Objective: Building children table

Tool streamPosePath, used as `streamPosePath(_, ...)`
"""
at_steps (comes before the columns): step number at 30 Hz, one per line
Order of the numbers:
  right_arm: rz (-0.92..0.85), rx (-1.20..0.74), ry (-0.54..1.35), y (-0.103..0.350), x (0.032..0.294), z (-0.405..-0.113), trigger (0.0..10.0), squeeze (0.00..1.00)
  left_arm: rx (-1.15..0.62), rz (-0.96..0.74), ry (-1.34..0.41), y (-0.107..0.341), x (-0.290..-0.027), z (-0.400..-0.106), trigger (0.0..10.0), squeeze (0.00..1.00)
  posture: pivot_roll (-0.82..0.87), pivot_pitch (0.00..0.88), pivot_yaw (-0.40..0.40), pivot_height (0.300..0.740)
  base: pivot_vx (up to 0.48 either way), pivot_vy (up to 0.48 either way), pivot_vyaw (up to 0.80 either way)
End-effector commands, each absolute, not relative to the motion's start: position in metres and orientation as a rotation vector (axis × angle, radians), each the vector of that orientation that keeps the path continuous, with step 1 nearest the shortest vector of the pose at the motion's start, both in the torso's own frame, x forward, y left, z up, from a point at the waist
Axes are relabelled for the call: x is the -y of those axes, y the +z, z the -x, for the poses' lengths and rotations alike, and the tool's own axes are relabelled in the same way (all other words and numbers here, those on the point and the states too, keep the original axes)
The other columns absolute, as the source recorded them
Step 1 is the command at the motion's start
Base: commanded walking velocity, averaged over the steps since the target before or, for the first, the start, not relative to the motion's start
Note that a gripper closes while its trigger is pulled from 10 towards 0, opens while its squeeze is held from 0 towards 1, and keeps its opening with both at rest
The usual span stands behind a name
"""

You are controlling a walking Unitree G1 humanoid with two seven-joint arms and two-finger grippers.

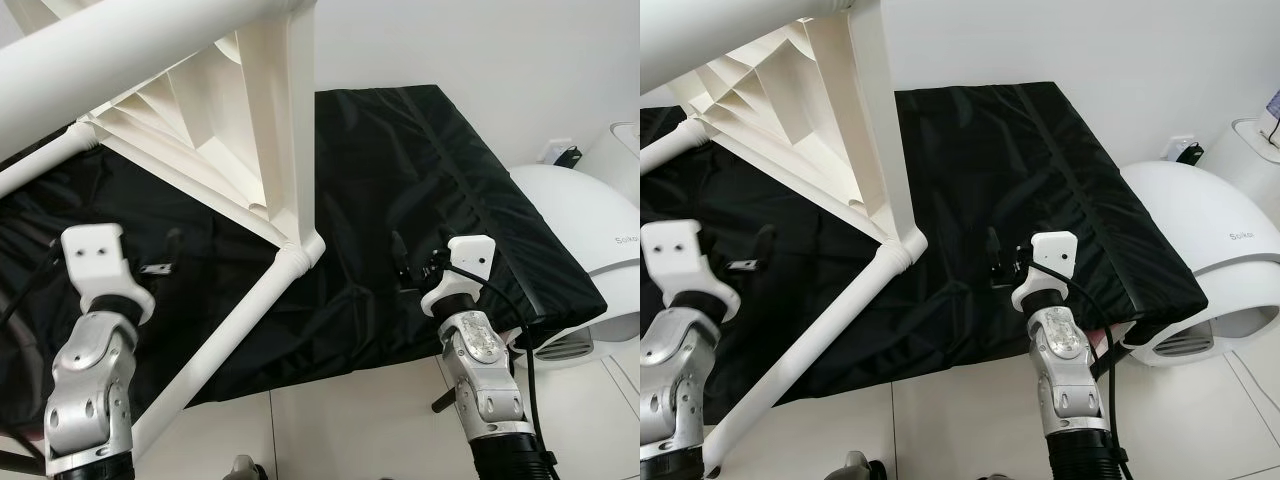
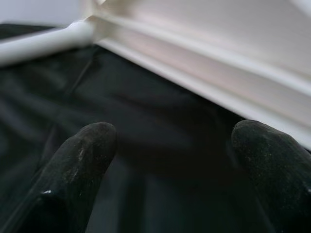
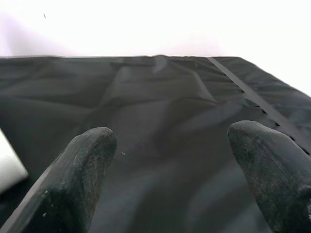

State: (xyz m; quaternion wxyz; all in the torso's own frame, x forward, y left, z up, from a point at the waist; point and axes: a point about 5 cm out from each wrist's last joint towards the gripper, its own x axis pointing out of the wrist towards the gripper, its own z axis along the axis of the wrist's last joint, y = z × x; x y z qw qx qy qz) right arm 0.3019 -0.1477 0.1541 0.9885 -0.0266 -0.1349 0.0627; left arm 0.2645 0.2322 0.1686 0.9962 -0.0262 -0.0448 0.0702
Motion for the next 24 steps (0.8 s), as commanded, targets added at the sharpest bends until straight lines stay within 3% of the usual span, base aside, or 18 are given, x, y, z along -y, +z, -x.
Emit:
streamPosePath(1,0.07,0.266,0.144,0.151,0.145,-0.304,10.0,0.0,0.07,0.066,0.151,0.156,-0.226,-0.263,10.0,0.0,0.06,0.128,-0.026,0.74,0.0,0.0,0.0)
streamPosePath(7,0.076,0.248,0.189,0.147,0.138,-0.307,10.0,0.0,0.071,0.058,0.138,0.145,-0.202,-0.26,10.0,0.0,0.06,0.113,-0.055,0.74,0.0,0.0,0.0)
streamPosePath(13,0.077,0.263,0.206,0.149,0.138,-0.307,10.0,0.0,0.106,0.011,0.091,0.146,-0.194,-0.26,10.0,0.0,0.06,0.108,-0.071,0.74,0.0,0.0,0.0)
streamPosePath(24,0.079,0.302,0.222,0.156,0.14,-0.313,10.0,0.0,0.173,-0.066,0.06,0.155,-0.204,-0.267,10.0,0.0,0.06,0.088,-0.083,0.74,0.0,0.0,0.0)
